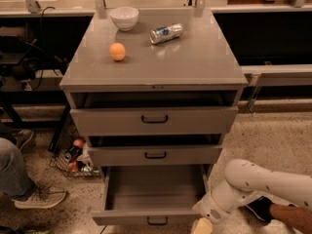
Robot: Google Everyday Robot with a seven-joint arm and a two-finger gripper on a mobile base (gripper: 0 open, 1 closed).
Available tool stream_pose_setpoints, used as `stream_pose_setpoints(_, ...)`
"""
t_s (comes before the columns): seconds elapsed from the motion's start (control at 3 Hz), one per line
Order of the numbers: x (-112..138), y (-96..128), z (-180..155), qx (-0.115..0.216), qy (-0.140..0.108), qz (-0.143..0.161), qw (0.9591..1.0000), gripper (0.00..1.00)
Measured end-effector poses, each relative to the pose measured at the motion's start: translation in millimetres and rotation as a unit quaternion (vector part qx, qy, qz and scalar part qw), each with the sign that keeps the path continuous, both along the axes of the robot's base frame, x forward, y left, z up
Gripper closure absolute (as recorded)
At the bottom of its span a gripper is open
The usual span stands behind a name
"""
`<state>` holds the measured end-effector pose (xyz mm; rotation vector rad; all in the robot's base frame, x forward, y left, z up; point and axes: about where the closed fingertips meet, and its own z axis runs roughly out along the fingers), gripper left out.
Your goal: Close bottom drawer
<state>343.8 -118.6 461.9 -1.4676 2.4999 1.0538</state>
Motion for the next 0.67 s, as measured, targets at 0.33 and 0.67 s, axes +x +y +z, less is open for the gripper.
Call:
stream_pose_setpoints(0.33,5,0,-25,0.013,0.006,-0.008,0.9999,0.00)
stream_pose_setpoints(0.67,19,-5,-78,0.036,0.014,-0.030,0.9988,0.17)
